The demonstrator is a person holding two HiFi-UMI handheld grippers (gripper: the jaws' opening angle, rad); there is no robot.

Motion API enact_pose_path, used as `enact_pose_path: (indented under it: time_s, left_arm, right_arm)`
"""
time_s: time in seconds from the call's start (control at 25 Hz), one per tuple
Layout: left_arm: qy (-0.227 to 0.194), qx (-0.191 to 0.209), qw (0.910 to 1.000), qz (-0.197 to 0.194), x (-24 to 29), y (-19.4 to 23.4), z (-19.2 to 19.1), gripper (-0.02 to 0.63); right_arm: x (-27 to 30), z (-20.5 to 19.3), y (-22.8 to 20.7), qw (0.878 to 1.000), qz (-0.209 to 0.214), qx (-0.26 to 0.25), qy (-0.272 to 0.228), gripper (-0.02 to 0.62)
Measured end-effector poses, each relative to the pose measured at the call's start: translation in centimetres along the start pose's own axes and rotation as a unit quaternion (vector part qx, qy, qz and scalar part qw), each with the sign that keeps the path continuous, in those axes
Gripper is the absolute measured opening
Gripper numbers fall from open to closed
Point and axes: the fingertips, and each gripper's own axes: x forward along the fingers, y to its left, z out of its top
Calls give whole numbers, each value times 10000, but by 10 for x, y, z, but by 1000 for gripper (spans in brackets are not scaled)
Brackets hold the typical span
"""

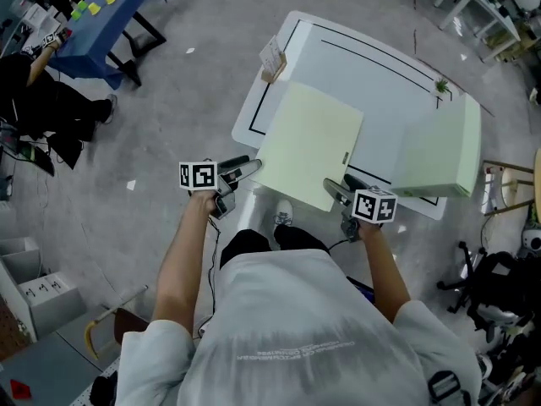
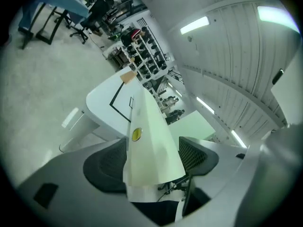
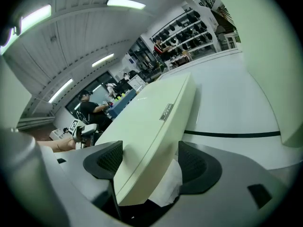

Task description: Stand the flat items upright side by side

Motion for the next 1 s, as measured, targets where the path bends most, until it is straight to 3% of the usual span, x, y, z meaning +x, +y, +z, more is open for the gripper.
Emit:
enact_pose_path:
  time_s: [0.12, 0.24, 0.52, 0.68, 0.88, 1.0]
  left_arm:
    - [635, -125, 9972, -388, 8, 5, -15, 351]
    - [1334, -103, 9872, -873, 20, 8, -31, 358]
    - [1741, -285, 9668, -1851, 36, 9, -27, 371]
    - [2050, -107, 9596, -1924, 38, 9, -30, 367]
    - [2424, 412, 9520, -1823, 38, 10, -34, 367]
    - [2370, 569, 9538, -1757, 38, 5, -25, 367]
  right_arm:
    - [5, -4, 1, 9997, -119, 20, 229, 362]
    - [10, -2, 4, 9989, -201, -145, 409, 364]
    - [19, -5, 6, 9962, -173, -216, 829, 368]
    - [20, -5, 7, 9952, -249, -354, 877, 368]
    - [17, -10, 10, 9911, -433, -748, 1009, 370]
    - [18, -4, 12, 9915, -461, -879, 837, 370]
